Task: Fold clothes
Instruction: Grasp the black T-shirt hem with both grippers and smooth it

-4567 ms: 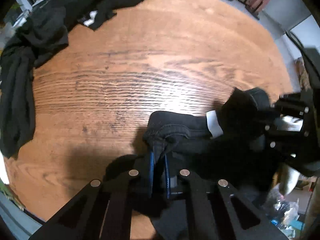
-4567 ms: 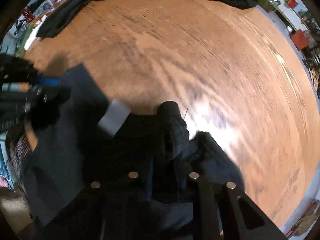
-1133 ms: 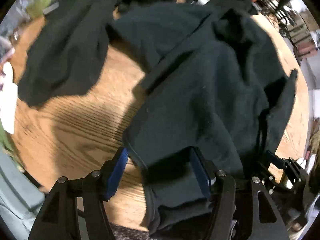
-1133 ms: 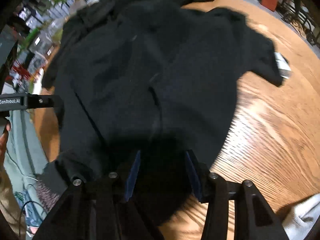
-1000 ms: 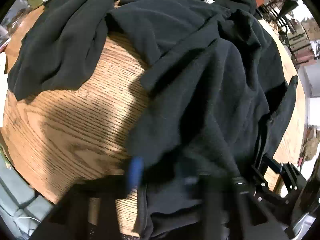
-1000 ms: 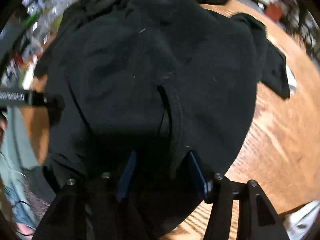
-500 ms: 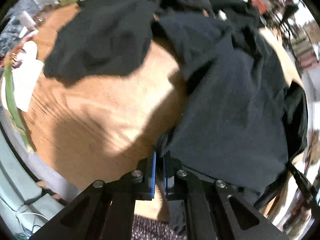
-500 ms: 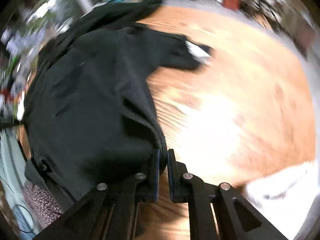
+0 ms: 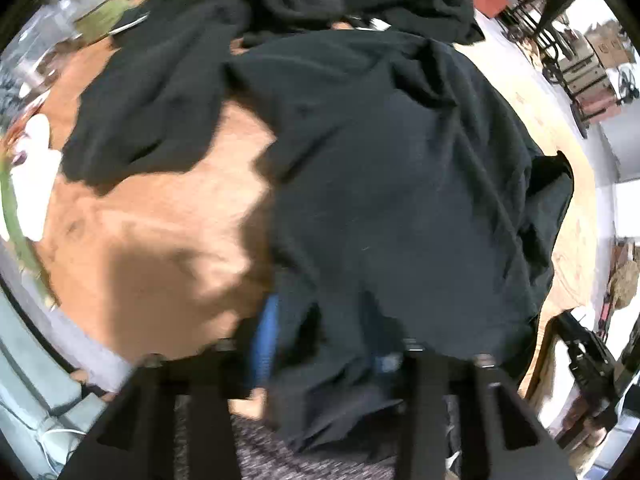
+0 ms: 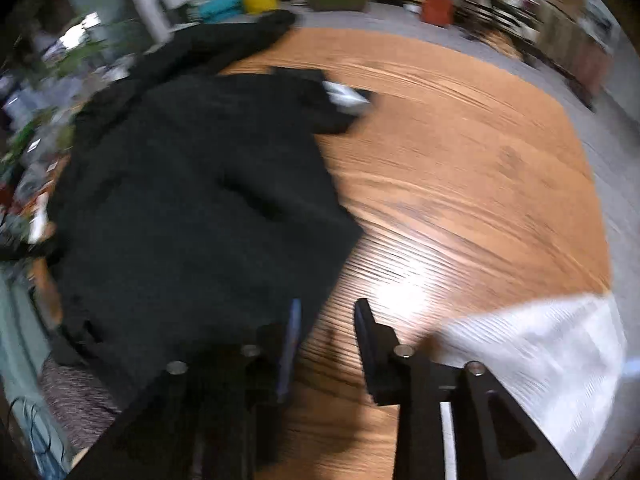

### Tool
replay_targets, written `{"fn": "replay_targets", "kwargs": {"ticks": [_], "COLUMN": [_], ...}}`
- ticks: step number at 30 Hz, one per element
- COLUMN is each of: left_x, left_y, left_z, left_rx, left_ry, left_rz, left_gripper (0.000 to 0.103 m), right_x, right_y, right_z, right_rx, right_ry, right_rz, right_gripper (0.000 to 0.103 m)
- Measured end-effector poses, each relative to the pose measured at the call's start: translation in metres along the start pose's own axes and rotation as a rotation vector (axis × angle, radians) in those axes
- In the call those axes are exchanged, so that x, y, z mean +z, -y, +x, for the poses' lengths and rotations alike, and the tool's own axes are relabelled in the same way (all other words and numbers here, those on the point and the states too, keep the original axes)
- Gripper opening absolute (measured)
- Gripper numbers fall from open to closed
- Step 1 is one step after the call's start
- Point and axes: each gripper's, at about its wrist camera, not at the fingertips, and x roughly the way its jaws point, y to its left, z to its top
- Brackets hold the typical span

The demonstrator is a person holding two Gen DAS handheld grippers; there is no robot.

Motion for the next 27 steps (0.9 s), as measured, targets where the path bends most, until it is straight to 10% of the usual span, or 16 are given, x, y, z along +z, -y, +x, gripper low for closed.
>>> {"fn": "replay_targets", "kwargs": {"ticks": [7,12,14,16,17,19,27], "left_x": [0.026,0.040,0.038,0.031,0.027,0.003,-0.088], "left_y": [0.051,0.069,0.069,0.065,0.062,0.057,0.051], "left_z": [0.038,0.061,0.057,0.052,0.048,0.033,0.033], "left_rx": [0.172,0.263,0.244,0.211,0.187,0.047,-0.064], "left_ry": [-0.024,-0.011,0.022,0.015,0.000,-0.036,-0.248], "left_rz": [0.072,0.134,0.153,0.154,0.148,0.177,0.330], "left_gripper": [0.058,0.060,0.058,0.014,0.012,0.008,0.007], "right_x": [0.053,0.074,0.073,0.068,0.065,0.048,-0.054], "right_y": [-0.094,-0.118,-0.124,-0.123,-0.120,-0.110,-0.093], "right_z": [0.059,0.087,0.090,0.088,0.086,0.076,0.055], "right_rx": [0.014,-0.010,-0.021,0.005,0.028,0.090,0.266], "right_ry": [-0.066,-0.079,-0.060,-0.049,-0.053,-0.068,-0.195], "right_rz": [-0.104,-0.147,-0.180,-0.189,-0.183,-0.181,-0.245], "right_gripper": [0.067,0.067,0.035,0.015,0.008,0.006,0.006]}}
